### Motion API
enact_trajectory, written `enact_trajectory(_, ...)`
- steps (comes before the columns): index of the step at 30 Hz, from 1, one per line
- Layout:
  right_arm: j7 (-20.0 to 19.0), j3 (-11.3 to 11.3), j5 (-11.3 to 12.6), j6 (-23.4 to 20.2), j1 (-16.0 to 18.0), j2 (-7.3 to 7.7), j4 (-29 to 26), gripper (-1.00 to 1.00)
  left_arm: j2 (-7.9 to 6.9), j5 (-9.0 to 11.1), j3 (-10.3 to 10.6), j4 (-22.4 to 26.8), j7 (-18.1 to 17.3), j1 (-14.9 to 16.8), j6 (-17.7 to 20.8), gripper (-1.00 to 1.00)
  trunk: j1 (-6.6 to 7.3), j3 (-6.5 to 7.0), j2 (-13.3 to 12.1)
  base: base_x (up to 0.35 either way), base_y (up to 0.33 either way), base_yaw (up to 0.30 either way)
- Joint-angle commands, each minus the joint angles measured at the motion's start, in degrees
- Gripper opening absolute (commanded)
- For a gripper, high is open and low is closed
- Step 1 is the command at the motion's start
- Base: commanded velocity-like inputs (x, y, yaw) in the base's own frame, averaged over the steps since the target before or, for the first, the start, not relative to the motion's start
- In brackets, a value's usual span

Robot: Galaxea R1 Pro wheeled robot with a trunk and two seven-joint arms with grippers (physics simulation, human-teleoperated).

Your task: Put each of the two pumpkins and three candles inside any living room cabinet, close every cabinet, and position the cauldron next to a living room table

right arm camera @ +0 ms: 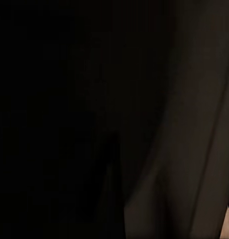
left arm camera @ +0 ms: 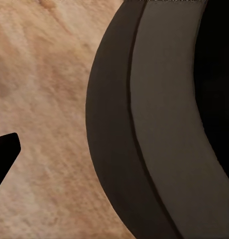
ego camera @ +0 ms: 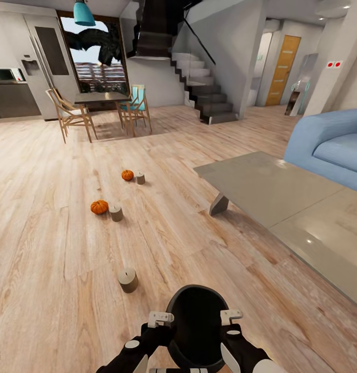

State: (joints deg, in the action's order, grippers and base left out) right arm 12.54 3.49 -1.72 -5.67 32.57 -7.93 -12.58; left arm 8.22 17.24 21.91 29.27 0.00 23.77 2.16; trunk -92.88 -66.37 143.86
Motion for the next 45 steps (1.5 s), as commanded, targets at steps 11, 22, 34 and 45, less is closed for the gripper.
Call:
enact_trajectory(11,0.11,0.29,0.58,-0.48,-0.06,-0.01,0.54,-1.0,0.04,0.36,0.15,0.08,-0.39,0.02,0.33,-1.0,0.0,-0.06,0.01,0.0,0.0,0.0)
enact_trajectory(22,0.11,0.29,0.58,-0.4,-0.05,0.02,0.53,-1.0,0.04,0.25,0.22,0.02,-0.52,-0.01,0.43,-1.0,0.0,-0.06,0.01,0.0,0.0,0.0)
enact_trajectory(34,0.11,0.29,0.67,-0.39,-0.05,0.02,0.39,-1.0,0.0,0.33,0.18,-0.01,-0.44,0.01,0.72,-1.0,0.0,-0.06,0.01,0.0,0.0,0.0)
enact_trajectory(45,0.11,0.29,0.67,-0.48,-0.05,0.02,0.38,-1.0,0.04,0.51,-0.19,-0.01,-0.35,0.05,2.58,-1.0,0.28,2.38,-0.14,0.0,0.0,0.0)
